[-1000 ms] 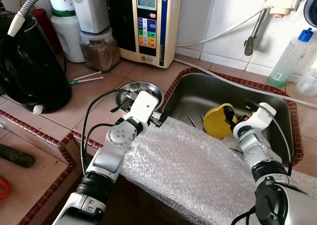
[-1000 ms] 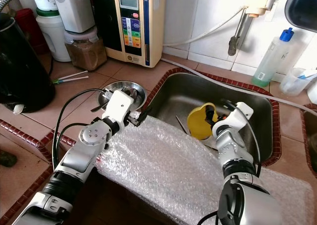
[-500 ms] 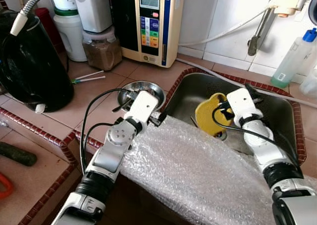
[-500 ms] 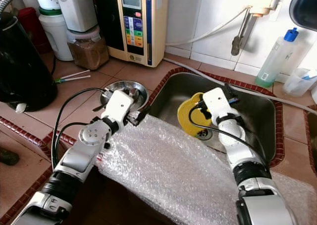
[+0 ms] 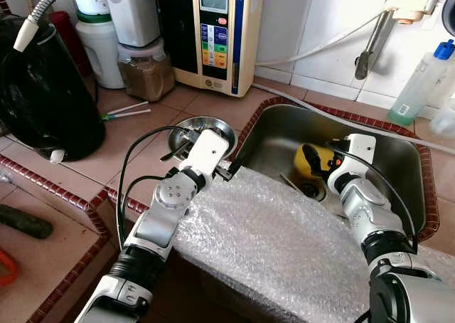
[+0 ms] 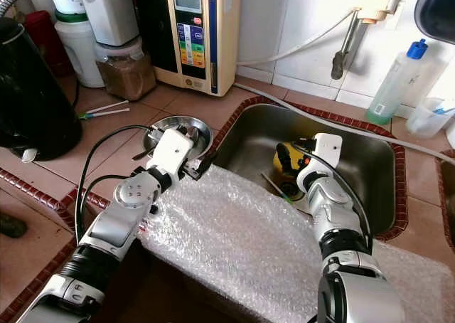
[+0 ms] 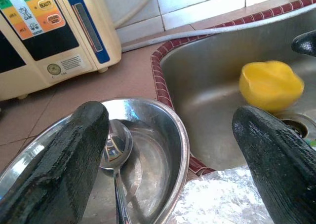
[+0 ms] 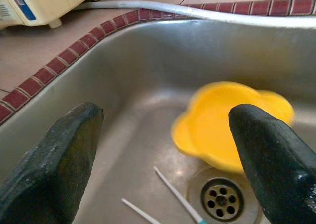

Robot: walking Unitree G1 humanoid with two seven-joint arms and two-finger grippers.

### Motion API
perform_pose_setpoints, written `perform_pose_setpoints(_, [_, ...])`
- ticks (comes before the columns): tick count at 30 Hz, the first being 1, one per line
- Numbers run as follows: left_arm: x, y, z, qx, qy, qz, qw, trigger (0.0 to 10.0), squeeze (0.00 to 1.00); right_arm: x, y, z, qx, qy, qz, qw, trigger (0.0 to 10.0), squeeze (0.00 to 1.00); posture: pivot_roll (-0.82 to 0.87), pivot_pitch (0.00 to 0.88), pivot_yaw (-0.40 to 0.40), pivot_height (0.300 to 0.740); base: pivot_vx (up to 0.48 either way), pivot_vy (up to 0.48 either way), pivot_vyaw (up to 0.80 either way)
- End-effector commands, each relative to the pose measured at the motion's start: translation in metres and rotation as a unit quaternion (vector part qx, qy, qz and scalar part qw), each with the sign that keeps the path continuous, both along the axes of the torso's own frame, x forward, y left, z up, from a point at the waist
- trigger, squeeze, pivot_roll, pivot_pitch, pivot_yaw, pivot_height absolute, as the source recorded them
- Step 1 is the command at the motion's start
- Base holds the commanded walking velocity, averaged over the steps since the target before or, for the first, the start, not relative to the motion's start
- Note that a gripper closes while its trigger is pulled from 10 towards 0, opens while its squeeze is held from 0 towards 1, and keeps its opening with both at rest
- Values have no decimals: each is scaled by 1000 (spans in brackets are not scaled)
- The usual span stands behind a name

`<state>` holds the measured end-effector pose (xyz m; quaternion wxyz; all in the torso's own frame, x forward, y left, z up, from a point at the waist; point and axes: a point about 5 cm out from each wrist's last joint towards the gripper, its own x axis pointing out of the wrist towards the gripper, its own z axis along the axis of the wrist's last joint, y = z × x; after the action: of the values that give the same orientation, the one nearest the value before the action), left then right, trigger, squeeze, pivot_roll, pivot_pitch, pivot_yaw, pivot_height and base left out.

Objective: Kitchen organization

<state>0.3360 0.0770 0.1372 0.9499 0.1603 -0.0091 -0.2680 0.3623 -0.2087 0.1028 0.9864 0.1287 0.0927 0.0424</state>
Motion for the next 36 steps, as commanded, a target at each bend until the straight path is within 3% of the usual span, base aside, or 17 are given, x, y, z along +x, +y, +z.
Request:
perform_pose_setpoints(1, [1, 0, 2, 6, -5, -3, 1000, 10000, 0, 3, 3, 7, 2, -10, 12, 1000, 10000, 0, 76, 0, 35, 740, 0, 0, 0])
perform_pose_setpoints(5, [1, 0, 2, 5, -6, -2, 1000, 10000, 0, 4, 1, 18, -63, -52, 7, 997, 10000, 0, 77, 0, 36, 740, 0, 0, 0])
perform_pose_setpoints(9, [6, 7, 7, 8, -22, 40, 999, 10000, 0, 5, 5, 40, -184, -133, 14, 974, 10000, 0, 77, 0, 36, 740, 0, 0, 0])
perform_pose_setpoints(11, [14, 18, 16, -8, -37, 86, 996, 10000, 0, 3, 15, 52, -177, -180, 23, 967, 10000, 0, 79, 0, 34, 740, 0, 0, 0])
perform_pose_setpoints(16, [23, 36, 31, -32, -60, 144, 987, 10000, 0, -3, 37, 64, -151, -226, 58, 960, 10000, 0, 78, 0, 32, 740, 0, 0, 0])
perform_pose_setpoints(19, [28, 53, 29, -20, -46, 189, 981, 10000, 0, -9, 60, 68, -141, -247, 99, 954, 10000, 0, 78, 0, 34, 740, 0, 0, 0])
perform_pose_setpoints(23, [26, 69, 27, -9, -36, 228, 973, 10000, 0, -17, 77, 69, -136, -249, 145, 948, 10000, 0, 87, 0, 30, 740, 0, 0, 0])
perform_pose_setpoints(28, [21, 80, 19, 3, -12, 235, 972, 10000, 0, -25, 90, 70, -122, -250, 184, 943, 10000, 0, 95, 0, 25, 740, 0, 0, 0])
perform_pose_setpoints(30, [17, 87, 7, 1, 26, 225, 974, 10000, 0, -31, 99, 70, -162, -263, 211, 927, 10000, 0, 98, 0, 20, 740, 0, 0, 0])
perform_pose_setpoints(36, [24, 88, 12, 20, 35, 196, 980, 10000, 0, -36, 101, 68, -150, -251, 213, 932, 10000, 0, 99, 0, 23, 740, 0, 0, 0])
